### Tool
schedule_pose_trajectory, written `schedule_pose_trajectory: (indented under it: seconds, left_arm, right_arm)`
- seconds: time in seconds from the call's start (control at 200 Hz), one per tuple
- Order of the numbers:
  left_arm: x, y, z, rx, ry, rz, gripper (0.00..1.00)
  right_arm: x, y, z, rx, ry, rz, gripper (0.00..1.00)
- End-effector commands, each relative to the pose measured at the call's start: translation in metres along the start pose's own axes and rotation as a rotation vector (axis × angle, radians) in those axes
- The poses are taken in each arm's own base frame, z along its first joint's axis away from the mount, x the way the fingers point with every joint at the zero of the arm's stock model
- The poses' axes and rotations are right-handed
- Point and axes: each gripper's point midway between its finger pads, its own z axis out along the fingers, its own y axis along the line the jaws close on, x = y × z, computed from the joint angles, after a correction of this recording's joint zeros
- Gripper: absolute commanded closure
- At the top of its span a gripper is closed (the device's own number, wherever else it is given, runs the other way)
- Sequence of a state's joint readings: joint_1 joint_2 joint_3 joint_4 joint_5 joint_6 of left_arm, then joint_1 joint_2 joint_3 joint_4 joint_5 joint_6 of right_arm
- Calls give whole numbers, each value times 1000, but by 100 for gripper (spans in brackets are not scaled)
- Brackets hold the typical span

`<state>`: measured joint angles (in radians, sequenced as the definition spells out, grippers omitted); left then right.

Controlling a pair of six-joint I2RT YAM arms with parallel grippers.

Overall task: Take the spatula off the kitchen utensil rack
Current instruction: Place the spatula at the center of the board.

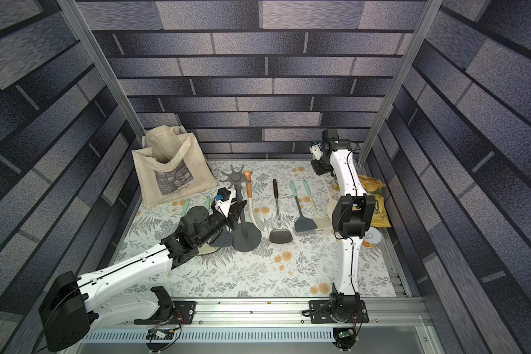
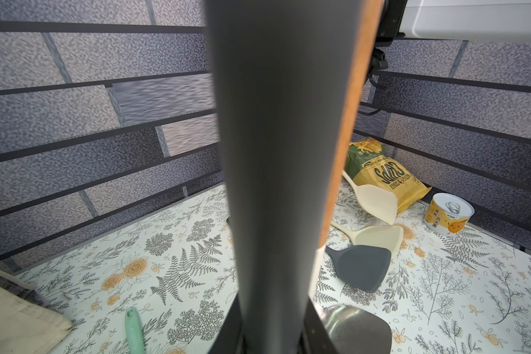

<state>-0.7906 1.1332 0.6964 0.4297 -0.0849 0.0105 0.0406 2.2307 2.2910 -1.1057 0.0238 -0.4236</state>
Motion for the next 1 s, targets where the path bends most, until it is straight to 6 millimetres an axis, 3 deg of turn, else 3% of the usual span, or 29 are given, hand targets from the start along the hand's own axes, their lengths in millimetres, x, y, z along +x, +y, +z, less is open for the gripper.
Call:
schedule_pose_trajectory:
  seconds: [0.0,0.997]
  left_arm:
    - [43,3,1,-21,150,48,86]
    - [45,0,4,-19,160,59,85]
  right_arm:
    - [7,-6,23,-28,21,37,100]
    - [38,0,107,-126,185,244,100]
